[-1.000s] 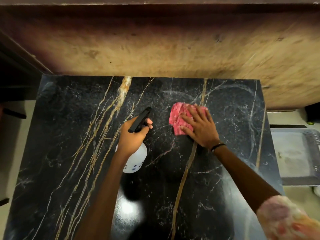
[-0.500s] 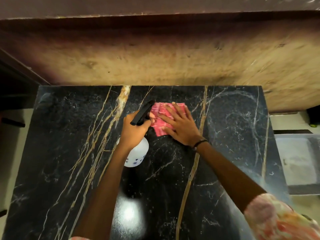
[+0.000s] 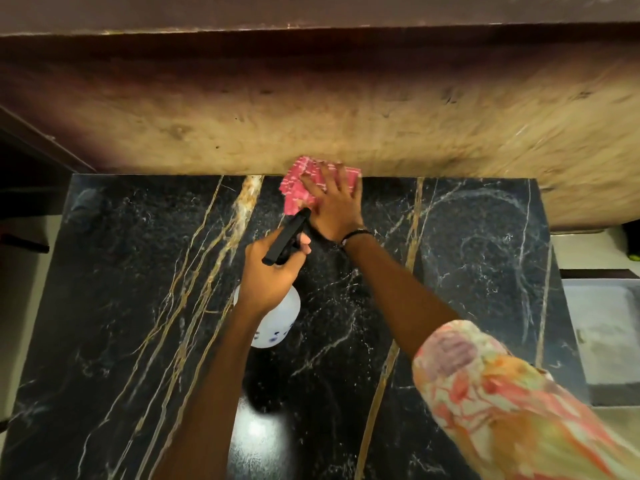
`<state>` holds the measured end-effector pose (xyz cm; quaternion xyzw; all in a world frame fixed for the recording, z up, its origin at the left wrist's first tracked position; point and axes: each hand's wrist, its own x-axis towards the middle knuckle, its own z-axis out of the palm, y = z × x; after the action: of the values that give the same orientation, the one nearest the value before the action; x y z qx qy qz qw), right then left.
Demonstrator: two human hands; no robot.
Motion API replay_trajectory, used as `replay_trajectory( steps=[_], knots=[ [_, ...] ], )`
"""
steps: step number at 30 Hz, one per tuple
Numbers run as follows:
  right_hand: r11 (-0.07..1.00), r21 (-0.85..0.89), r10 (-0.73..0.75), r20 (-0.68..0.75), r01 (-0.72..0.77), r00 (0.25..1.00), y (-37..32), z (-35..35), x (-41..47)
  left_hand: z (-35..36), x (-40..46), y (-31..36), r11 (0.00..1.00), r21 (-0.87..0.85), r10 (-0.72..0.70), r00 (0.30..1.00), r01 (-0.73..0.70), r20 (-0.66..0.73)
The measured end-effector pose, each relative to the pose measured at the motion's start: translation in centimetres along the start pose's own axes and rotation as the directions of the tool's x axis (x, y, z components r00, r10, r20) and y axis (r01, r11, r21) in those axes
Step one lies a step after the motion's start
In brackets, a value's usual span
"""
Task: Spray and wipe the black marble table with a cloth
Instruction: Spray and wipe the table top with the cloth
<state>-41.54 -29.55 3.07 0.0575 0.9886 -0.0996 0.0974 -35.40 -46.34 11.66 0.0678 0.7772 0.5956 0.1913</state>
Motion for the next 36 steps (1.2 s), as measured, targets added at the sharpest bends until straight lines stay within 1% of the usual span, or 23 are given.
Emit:
replay_trajectory(
  steps=[2, 4, 5, 7, 8, 10, 13, 16, 18, 20, 22, 25, 27, 29, 31, 33, 36],
  knots=[
    [0.992, -0.018, -0.122, -0.014, 0.122, 0.992, -1.9, 0.9, -1.3, -0.2, 0.1, -0.1, 1.000, -0.018, -0.013, 1.000, 0.013, -0.006],
    [0.974, -0.004, -0.227, -0.060, 0.228, 0.972, -1.8, 1.7, -3.7, -0.4, 0.3, -0.1, 1.000, -0.012, -0.027, 0.999, 0.026, -0.024],
    [0.965, -0.006, -0.261, -0.083, 0.261, 0.962, -0.9, 2.1, -5.0, -0.4, 0.4, -0.1, 0.999, -0.009, -0.033, 0.999, 0.033, -0.029],
    [0.960, -0.077, -0.273, -0.071, 0.267, 0.959, 2.3, 2.6, -7.5, -0.4, 0.4, 0.3, 0.999, -0.012, -0.030, 0.999, 0.030, -0.021],
    [0.963, -0.100, -0.259, -0.070, 0.251, 0.963, 4.3, 2.7, -8.7, -0.4, 0.4, 0.5, 1.000, -0.018, -0.020, 1.000, 0.020, -0.004],
    [0.980, -0.093, -0.183, -0.098, 0.174, 0.978, 8.4, 2.4, -10.3, -0.3, 0.5, 0.6, 1.000, -0.021, -0.011, 1.000, 0.011, 0.022],
    [0.999, -0.038, 0.006, -0.111, -0.010, 0.994, 13.2, 1.3, -10.2, -0.2, 0.6, 0.5, 1.000, -0.007, -0.021, 1.000, 0.021, 0.015],
    [0.984, 0.034, 0.180, -0.117, -0.177, 0.977, 13.6, 0.3, -7.2, 0.3, 0.4, 0.7, 1.000, -0.002, -0.026, 0.999, 0.026, 0.026],
    [0.973, 0.049, 0.229, -0.099, -0.225, 0.968, 12.0, 0.0, -5.2, 0.7, 0.2, 1.0, 0.999, 0.014, -0.046, 0.998, 0.045, 0.039],
    [0.986, 0.011, 0.170, -0.062, -0.169, 0.984, 10.0, -0.1, -4.0, 1.1, 0.2, 1.3, 0.998, 0.034, -0.063, 0.997, 0.062, 0.046],
    [0.999, -0.027, 0.040, -0.046, -0.041, 0.998, 8.4, 0.4, -4.4, 1.7, 0.3, 1.5, 0.995, 0.039, -0.090, 0.995, 0.088, 0.044],
    [0.989, -0.054, -0.143, -0.069, 0.139, 0.987, 7.5, 1.7, -8.0, 3.4, 0.1, 1.6, 0.991, 0.069, -0.118, 0.992, 0.114, 0.051],
    [0.972, -0.056, -0.232, -0.097, 0.228, 0.968, 9.2, 2.1, -11.0, 4.9, 0.0, 1.9, 0.990, 0.073, -0.129, 0.990, 0.124, 0.054],
    [0.967, -0.083, -0.249, -0.112, 0.240, 0.962, 12.9, 2.0, -13.0, 6.5, 0.0, 2.2, 0.989, 0.037, -0.145, 0.988, 0.143, 0.053],
    [0.978, -0.087, -0.200, -0.126, 0.190, 0.972, 17.3, 1.6, -13.6, 8.0, 0.1, 2.6, 0.988, 0.009, -0.155, 0.986, 0.154, 0.055],
    [0.990, -0.093, -0.112, -0.121, 0.101, 0.986, 21.0, 0.7, -12.7, 9.5, 0.0, 3.0, 0.989, 0.010, -0.147, 0.988, 0.146, 0.049],
    [0.997, -0.050, 0.048, -0.094, -0.052, 0.994, 22.8, -0.8, -9.5, 11.3, -0.2, 3.3, 0.989, -0.038, -0.145, 0.989, 0.146, 0.035]
  ],
)
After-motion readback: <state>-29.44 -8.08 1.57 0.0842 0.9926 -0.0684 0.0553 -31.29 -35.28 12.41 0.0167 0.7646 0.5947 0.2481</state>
